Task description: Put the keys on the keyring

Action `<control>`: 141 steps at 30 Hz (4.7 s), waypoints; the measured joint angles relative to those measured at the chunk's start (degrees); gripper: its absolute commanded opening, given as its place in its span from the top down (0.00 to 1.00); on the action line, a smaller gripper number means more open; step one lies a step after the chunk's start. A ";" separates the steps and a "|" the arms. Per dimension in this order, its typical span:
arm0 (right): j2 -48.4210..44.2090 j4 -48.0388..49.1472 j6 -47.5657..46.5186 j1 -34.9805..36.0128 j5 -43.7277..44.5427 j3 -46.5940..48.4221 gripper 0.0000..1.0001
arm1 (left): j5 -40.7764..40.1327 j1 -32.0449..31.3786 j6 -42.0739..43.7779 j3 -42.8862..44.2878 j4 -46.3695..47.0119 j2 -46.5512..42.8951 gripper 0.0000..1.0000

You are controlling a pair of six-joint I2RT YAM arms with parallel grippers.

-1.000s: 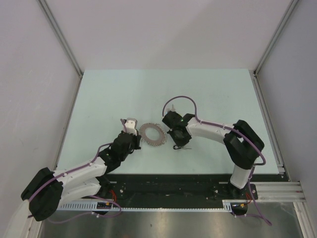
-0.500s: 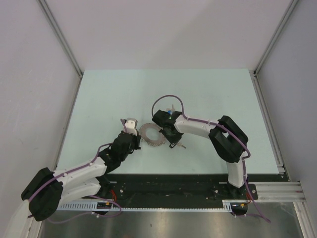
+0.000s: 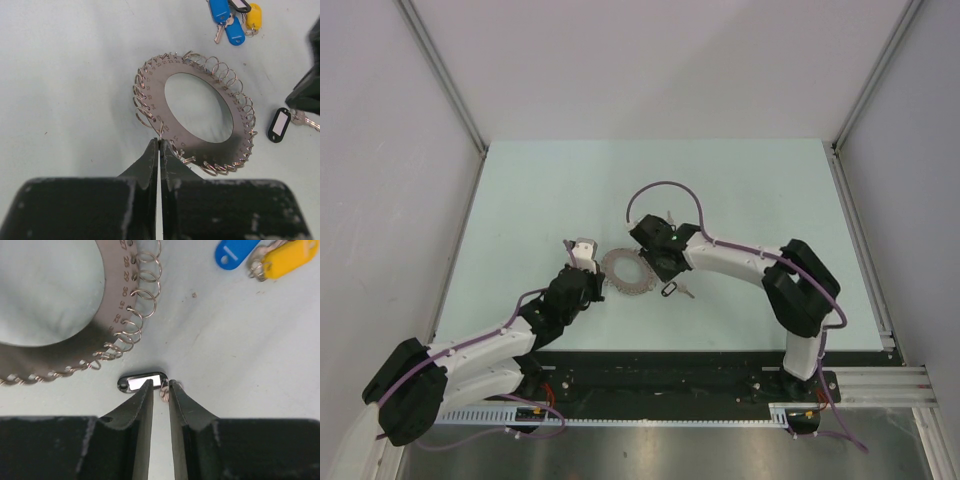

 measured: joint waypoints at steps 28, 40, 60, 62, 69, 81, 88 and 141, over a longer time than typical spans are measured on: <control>-25.94 48.81 -5.09 0.22 -3.26 -44.50 0.78 | -0.02 0.00 0.31 0.00 -0.07 0.00 0.99; -22.01 52.54 -5.31 0.07 -4.17 -44.50 0.82 | -0.02 0.00 0.31 0.00 -0.04 0.02 0.99; -19.50 53.29 -5.31 -0.35 -3.19 -44.59 0.96 | 0.00 0.00 0.31 0.00 -0.07 0.02 0.99; -19.45 53.57 -5.31 -0.35 -2.99 -44.59 1.00 | 0.00 0.00 0.31 0.00 -0.07 0.02 0.99; -19.91 52.96 -5.35 -0.35 -2.19 -44.61 1.00 | 0.00 0.00 0.33 0.00 -0.07 0.02 0.99; -36.37 44.33 -5.60 -3.78 -8.57 -45.00 1.00 | 4.26 0.00 2.21 -1.53 3.80 -4.35 0.99; -42.16 36.70 -5.53 -8.02 -20.65 -44.89 1.00 | 9.44 0.00 5.14 -4.48 8.57 -7.39 0.99; 0.17 -9.44 -24.20 -5.51 -3.26 -3.76 0.99 | 5.31 -0.07 10.73 -9.55 16.98 -11.76 1.00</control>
